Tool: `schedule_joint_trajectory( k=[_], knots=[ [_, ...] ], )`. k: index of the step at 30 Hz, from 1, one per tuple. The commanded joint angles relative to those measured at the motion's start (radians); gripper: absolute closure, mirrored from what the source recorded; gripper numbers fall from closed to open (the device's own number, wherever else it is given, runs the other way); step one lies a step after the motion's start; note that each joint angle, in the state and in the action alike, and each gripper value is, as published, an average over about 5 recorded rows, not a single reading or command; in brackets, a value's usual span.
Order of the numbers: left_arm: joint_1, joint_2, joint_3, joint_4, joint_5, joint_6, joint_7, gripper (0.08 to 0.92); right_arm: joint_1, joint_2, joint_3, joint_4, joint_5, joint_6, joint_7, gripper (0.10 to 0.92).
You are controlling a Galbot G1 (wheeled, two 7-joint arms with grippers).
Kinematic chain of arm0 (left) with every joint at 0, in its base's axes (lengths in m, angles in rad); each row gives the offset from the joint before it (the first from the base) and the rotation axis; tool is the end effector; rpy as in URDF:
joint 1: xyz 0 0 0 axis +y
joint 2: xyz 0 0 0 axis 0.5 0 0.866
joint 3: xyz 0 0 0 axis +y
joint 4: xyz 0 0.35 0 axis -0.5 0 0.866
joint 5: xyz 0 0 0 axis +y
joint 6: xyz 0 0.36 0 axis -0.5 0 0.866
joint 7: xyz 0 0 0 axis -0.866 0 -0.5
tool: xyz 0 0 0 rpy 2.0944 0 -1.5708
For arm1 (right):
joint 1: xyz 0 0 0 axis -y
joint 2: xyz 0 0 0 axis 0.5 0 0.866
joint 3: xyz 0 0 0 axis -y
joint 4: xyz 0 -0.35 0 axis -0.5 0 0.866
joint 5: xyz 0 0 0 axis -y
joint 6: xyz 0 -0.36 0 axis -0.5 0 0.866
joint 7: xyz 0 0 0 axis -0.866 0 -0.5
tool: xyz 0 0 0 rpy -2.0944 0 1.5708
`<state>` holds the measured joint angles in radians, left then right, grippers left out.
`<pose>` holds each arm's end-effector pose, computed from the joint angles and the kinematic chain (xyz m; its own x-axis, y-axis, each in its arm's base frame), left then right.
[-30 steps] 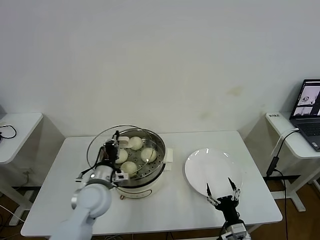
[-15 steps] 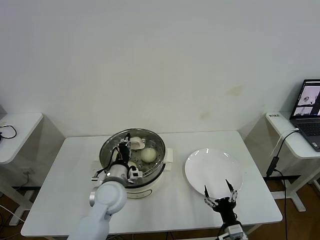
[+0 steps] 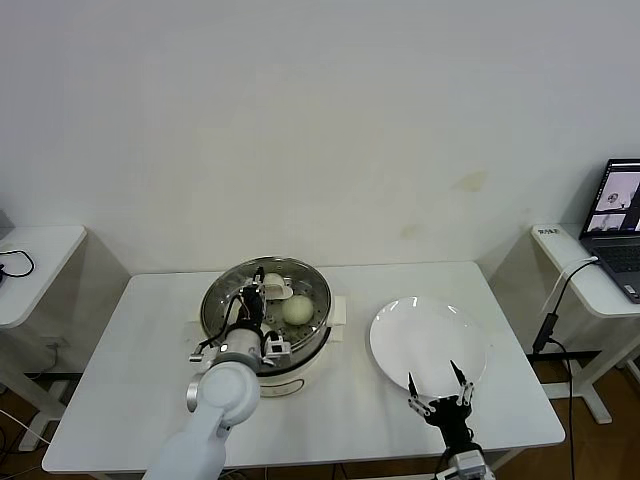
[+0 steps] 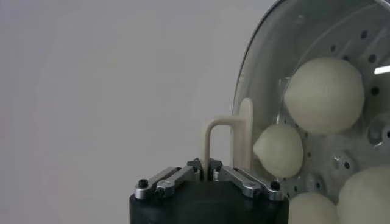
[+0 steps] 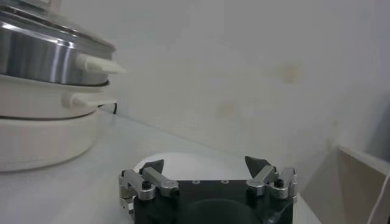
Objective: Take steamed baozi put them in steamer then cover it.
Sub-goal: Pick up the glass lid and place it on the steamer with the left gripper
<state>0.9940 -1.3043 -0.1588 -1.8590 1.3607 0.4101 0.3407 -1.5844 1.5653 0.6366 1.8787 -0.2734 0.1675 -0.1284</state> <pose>0.3364 -0.0536 -0.2538 -0.9948 0.0188 0.1004 0.1010 0.0322 0.9944 0.1697 -0.0400 -0.3812 -0.9918 -0.0683 0.1080 -0.0990 0.9451 -0.3115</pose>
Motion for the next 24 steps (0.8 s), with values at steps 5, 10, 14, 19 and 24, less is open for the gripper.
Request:
schedule_joint_trajectory(
  k=[5,10,14,19,24],
  knots=[
    [0.016,-0.024,-0.004,-0.008,0.008,-0.015,-0.017,0.853,0.000,0.001,-0.008,-0.001,-0.003,0.000,-0.002,0.203],
    [0.035,-0.020,-0.009,-0.038,-0.004,-0.015,-0.027,0.815,-0.003,0.002,-0.011,-0.001,-0.004,0.000,-0.002,0.202],
    [0.067,-0.013,-0.016,-0.076,-0.014,-0.016,-0.031,0.702,-0.006,0.003,-0.013,-0.002,-0.005,0.001,-0.002,0.203],
    [0.118,0.011,-0.028,-0.134,-0.026,-0.021,-0.037,0.563,-0.010,0.002,-0.017,0.000,-0.007,0.001,-0.002,0.202],
    [0.184,0.048,-0.048,-0.217,-0.044,-0.030,-0.049,0.416,-0.017,0.001,-0.019,0.001,-0.007,0.003,-0.001,0.203]
  ],
)
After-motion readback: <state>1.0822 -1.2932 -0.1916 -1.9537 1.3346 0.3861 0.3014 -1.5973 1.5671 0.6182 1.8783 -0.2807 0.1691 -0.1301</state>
